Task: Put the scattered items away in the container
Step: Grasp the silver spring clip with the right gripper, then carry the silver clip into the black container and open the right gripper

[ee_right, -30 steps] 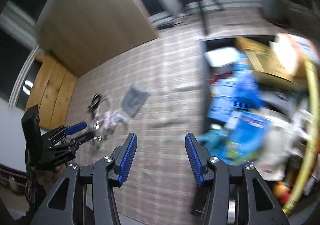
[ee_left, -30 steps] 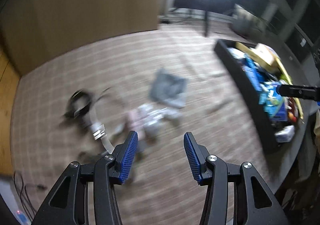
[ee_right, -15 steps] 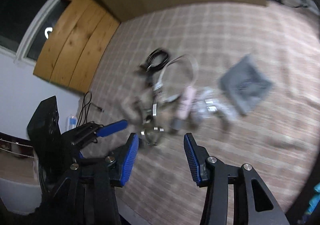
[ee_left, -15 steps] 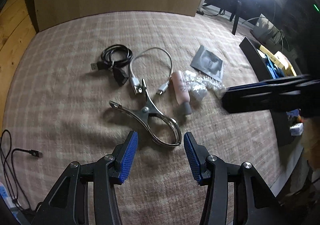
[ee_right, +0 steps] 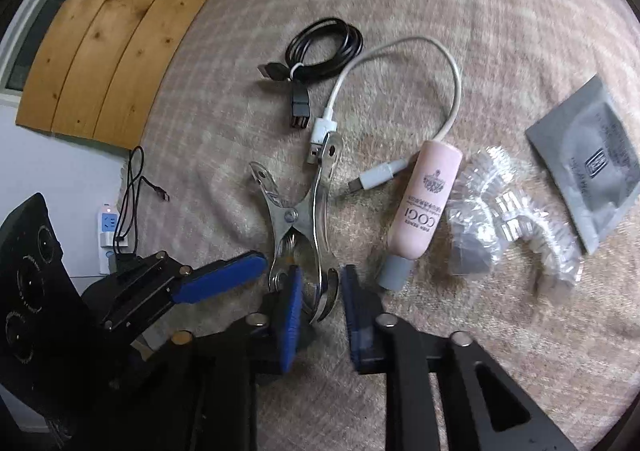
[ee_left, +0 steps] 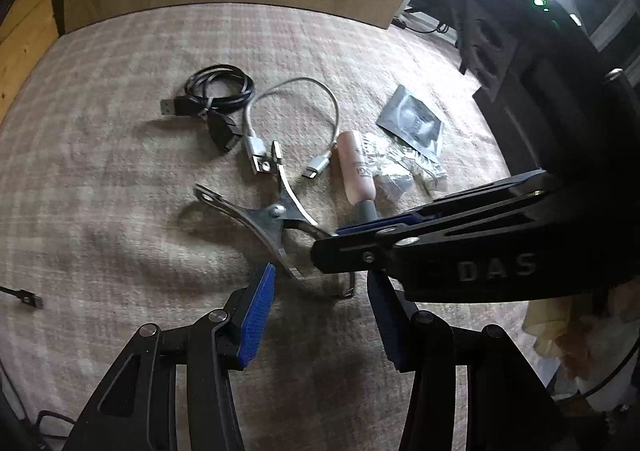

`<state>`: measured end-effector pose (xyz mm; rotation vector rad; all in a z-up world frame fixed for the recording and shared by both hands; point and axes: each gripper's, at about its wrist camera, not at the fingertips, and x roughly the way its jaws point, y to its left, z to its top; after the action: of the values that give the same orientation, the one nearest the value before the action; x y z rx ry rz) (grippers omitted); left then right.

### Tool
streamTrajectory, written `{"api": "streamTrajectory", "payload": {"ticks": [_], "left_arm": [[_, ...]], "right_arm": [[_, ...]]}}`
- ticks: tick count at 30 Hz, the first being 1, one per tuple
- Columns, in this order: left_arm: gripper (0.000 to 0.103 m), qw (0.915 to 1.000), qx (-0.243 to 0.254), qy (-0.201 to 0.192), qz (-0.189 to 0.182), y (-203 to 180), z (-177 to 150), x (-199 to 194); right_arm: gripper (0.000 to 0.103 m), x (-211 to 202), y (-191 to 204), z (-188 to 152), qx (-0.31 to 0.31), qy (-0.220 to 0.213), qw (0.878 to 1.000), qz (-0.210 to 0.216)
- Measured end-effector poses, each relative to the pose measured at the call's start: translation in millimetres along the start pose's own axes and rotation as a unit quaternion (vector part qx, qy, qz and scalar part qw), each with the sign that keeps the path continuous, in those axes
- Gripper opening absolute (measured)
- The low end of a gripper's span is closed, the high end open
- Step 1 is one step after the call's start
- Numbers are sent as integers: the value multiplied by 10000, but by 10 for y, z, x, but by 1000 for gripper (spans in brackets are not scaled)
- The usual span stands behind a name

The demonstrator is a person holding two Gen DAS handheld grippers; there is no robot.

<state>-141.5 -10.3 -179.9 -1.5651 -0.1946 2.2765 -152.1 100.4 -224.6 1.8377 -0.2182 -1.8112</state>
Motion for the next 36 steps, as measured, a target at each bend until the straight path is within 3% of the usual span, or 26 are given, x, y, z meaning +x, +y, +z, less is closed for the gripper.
{"api": "streamTrajectory", "payload": {"ticks": [6, 19, 28, 36], "left_arm": [[49, 9998, -46, -139, -104, -59, 6, -67], [49, 9964, 640, -556, -8, -684, 247, -408], [49, 9849, 1535, -594, -540, -1698, 560, -278], [49, 9614, 2473, -505, -1094, -2921, 674, -30]], "right_arm": [[7, -90, -108, -23, 263, -200, 9992, 235], [7, -763, -151, -208, 207, -874, 9956, 275], [7, -1575, -706, -575, 714, -1602, 9845, -42], [7, -2343, -1517, -1193, 1483, -2184, 9638, -376]]}}
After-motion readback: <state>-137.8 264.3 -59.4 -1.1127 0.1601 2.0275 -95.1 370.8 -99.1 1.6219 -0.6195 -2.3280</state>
